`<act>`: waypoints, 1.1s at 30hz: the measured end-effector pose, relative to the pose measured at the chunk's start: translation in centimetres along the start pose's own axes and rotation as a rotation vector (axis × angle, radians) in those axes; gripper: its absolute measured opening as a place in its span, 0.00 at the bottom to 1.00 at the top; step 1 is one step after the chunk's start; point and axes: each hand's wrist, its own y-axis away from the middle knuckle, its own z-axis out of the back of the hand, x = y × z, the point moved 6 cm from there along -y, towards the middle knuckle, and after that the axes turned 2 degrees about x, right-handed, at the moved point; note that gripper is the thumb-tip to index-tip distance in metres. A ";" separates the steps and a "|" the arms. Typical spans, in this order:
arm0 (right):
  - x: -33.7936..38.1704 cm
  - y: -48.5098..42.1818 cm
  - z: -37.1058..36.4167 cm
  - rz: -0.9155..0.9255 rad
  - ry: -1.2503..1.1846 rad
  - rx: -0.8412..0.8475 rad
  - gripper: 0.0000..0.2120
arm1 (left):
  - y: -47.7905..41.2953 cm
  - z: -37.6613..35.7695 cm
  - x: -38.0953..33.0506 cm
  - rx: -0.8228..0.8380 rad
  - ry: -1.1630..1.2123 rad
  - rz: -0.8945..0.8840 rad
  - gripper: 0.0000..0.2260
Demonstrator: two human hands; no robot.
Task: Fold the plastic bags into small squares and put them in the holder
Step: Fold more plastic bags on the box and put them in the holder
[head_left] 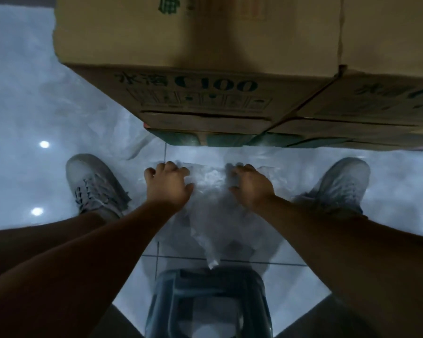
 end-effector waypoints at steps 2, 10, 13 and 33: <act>-0.2 -0.6 0.0 0.004 -0.016 -0.039 0.17 | -0.6 0.0 0.0 0.000 -0.022 -0.005 0.15; 1.1 1.3 4.3 0.108 -0.229 -0.134 0.08 | -0.5 3.7 0.2 -0.026 0.334 -0.070 0.02; 1.5 2.9 7.6 0.131 -0.455 -0.128 0.09 | 0.0 6.4 0.2 0.020 0.443 -0.117 0.06; 10.9 26.1 28.4 0.358 -0.662 -0.382 0.09 | 18.6 31.2 -3.2 -0.284 0.560 -0.401 0.11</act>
